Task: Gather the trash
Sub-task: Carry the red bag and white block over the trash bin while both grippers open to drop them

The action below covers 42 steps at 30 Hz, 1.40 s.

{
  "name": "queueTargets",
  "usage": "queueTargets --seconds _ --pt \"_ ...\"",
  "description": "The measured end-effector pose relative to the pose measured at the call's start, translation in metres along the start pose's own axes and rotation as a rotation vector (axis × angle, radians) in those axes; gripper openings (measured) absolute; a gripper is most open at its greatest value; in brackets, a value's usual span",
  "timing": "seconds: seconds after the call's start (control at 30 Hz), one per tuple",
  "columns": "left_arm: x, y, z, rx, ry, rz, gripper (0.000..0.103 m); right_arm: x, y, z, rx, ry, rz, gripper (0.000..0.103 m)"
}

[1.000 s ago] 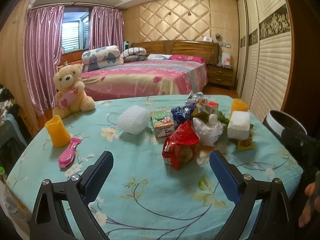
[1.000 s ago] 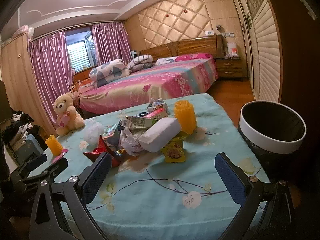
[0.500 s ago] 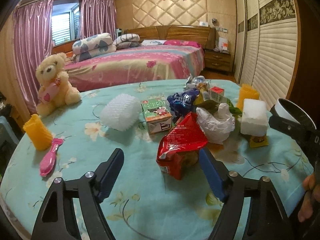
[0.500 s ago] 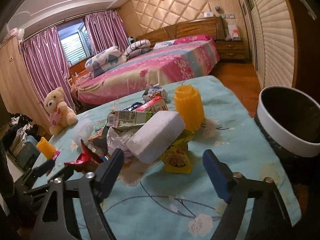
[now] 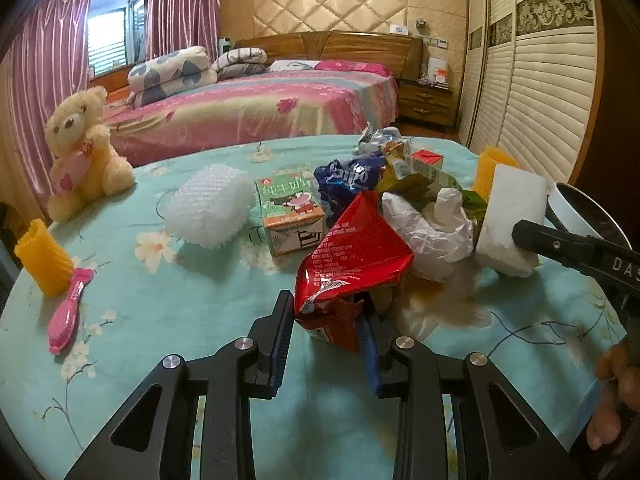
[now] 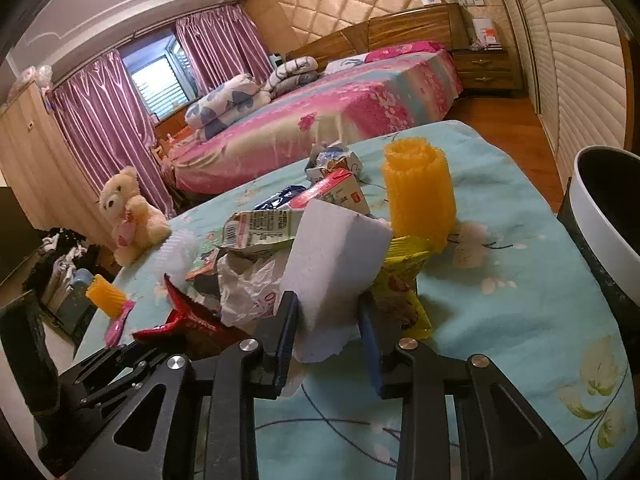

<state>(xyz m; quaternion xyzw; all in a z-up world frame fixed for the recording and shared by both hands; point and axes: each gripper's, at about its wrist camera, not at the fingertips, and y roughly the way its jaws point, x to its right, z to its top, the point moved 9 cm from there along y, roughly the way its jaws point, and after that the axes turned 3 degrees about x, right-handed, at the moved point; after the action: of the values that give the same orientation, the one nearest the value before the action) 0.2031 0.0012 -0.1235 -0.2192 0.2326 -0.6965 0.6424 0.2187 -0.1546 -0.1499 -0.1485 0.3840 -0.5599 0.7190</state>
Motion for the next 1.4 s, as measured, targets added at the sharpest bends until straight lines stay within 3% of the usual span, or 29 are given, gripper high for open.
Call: queueTargets --seconds 0.2,0.53,1.4 --pt "0.013 -0.023 0.008 0.056 0.020 -0.016 0.029 0.006 -0.023 0.006 0.043 0.015 0.021 0.030" --pt "0.069 -0.052 0.016 0.086 0.083 -0.126 0.029 0.036 -0.065 0.014 0.114 0.059 -0.010 0.030" --pt "0.168 -0.015 0.039 0.031 0.238 -0.284 0.029 0.165 -0.123 0.027 0.154 0.167 -0.206 0.030"
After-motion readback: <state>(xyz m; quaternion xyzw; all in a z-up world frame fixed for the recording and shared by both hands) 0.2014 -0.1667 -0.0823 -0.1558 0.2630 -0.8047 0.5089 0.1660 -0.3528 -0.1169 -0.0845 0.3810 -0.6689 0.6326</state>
